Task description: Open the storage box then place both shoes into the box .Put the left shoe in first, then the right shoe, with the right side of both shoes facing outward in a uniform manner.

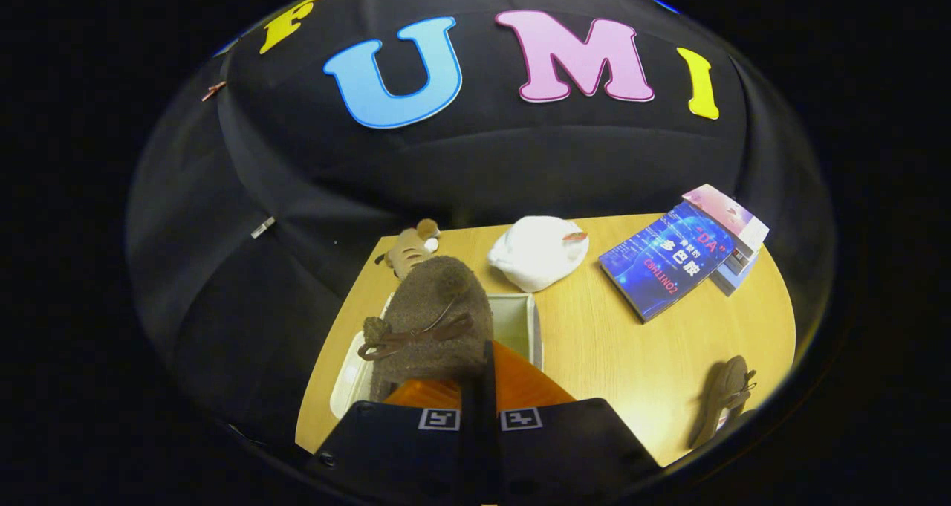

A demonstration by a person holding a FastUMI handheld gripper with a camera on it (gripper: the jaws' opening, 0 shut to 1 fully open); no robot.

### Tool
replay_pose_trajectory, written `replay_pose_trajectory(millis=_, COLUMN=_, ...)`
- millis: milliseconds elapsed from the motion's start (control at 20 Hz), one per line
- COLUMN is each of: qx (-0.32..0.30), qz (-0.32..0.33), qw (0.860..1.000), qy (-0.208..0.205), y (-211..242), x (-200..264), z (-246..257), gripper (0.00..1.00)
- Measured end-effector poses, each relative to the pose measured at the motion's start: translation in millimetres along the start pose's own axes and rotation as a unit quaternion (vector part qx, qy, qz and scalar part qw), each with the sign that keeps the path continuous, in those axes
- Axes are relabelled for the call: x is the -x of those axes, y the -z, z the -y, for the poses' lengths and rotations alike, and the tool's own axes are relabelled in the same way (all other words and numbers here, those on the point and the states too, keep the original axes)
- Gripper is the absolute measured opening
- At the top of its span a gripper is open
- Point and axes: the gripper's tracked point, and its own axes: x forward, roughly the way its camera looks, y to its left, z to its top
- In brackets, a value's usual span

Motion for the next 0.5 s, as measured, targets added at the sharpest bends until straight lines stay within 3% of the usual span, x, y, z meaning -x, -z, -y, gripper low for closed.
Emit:
replay_pose_trajectory(millis=300, qx=-0.014, qz=-0.028, qw=0.999, qy=0.039, y=45, x=-44, z=-23, gripper=0.05)
replay_pose_trajectory(millis=500, qx=-0.013, qz=-0.04, qw=0.998, qy=0.044, y=64, x=-63, z=-31, gripper=0.06)
